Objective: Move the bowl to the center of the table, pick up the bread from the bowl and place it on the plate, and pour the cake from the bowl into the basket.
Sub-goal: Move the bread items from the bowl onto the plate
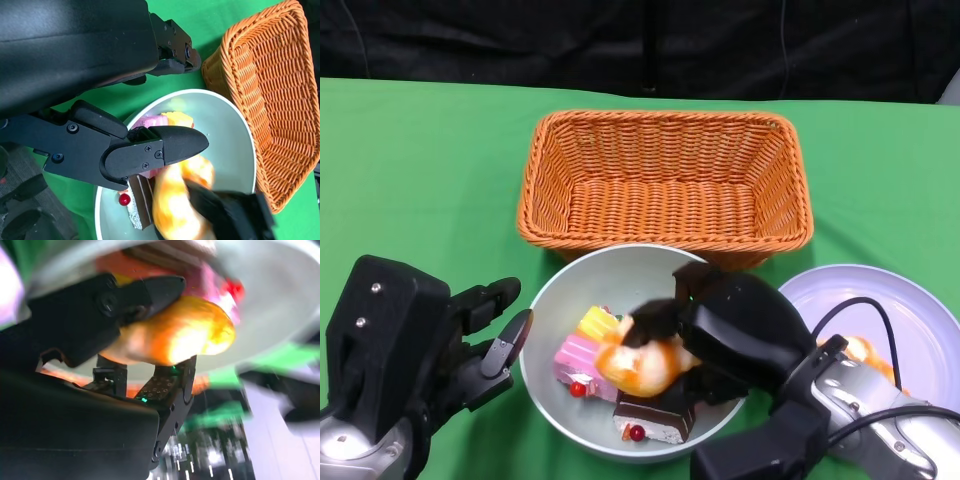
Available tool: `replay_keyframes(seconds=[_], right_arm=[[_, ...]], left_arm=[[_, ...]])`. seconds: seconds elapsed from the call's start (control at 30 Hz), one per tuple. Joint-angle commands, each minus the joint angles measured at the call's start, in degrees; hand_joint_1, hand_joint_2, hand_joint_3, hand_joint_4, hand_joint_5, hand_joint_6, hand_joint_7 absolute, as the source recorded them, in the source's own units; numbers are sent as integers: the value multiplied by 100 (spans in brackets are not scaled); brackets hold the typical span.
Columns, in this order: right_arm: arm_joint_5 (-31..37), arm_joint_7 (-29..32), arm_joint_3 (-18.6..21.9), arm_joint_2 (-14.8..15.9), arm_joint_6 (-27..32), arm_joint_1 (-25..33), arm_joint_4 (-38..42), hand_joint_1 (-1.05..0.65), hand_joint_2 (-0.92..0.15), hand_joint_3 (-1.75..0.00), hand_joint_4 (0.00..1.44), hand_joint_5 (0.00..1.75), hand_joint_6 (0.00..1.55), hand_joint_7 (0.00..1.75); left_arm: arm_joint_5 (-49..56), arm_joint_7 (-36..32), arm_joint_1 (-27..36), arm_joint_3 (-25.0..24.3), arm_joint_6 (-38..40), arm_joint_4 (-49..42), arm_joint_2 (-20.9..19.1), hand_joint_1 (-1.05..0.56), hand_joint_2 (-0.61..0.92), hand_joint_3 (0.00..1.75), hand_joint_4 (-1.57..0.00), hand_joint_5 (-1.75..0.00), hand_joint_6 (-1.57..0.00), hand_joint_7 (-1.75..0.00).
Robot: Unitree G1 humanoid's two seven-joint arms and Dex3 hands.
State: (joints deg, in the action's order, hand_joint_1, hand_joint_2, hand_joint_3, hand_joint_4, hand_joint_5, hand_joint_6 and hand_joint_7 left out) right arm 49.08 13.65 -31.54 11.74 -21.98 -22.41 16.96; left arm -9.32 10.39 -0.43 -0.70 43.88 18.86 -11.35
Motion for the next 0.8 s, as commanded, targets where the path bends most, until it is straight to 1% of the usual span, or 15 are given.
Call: replay_keyframes(seconds=[0.03,0.07,0.13,0.17,0.2,0.3,0.43,0.53,0.6,0.67,0.8], right_arm=[[-135,105,123,40,-93,70,-215,-24,-47,-100,101,175,77,152],[-183,119,144,35,-126,89,-249,-24,-46,-102,101,175,78,154],[-235,186,187,15,-168,121,-308,-23,-44,-109,102,175,76,170],[-268,272,220,-1,-216,136,-331,-23,-44,-110,103,175,75,172],[-289,351,247,-15,-266,145,-338,-21,-39,-119,104,175,76,173],[-393,510,372,-20,-400,181,-434,-22,-34,-132,105,175,78,175],[-542,462,566,25,-454,260,-731,-23,-34,-138,104,175,78,175],[-618,474,755,34,-429,353,-1033,-23,-29,-149,105,175,79,175],[-796,436,943,73,-474,475,-1248,-23,-27,-155,106,175,79,175],[-887,386,1038,86,-492,546,-1360,-23,-26,-157,107,175,79,175],[-904,315,1098,63,-507,589,-1409,-23,-25,-159,107,175,79,175]], left_arm=[[-10,-4,-1,-72,-21,-47,-31,-73,92,67,0,-59,-23,-1],[-8,0,1,-68,-24,-46,-36,-73,92,67,0,-59,-23,-1],[-13,9,6,-73,-37,-51,-39,-73,92,68,0,-59,-23,-1],[-42,28,4,-93,-37,-67,-33,-72,92,68,0,-59,-23,-1],[-68,45,4,-111,-38,-83,-29,-73,92,68,0,-57,-23,0],[-58,61,19,-99,-101,-113,-56,-73,92,67,0,-57,-23,-1],[-49,30,30,-84,-68,-75,-56,-72,92,68,0,-58,-23,-1],[-75,64,36,-93,-77,-77,-68,-72,92,68,0,-57,-22,0],[-90,59,40,-109,-53,-77,-62,-73,92,68,0,-56,-22,-1],[-96,50,39,-111,-34,-77,-65,-74,92,67,0,-56,-23,-1],[-107,36,37,-102,-23,-76,-77,-75,92,67,0,-57,-23,-1]])
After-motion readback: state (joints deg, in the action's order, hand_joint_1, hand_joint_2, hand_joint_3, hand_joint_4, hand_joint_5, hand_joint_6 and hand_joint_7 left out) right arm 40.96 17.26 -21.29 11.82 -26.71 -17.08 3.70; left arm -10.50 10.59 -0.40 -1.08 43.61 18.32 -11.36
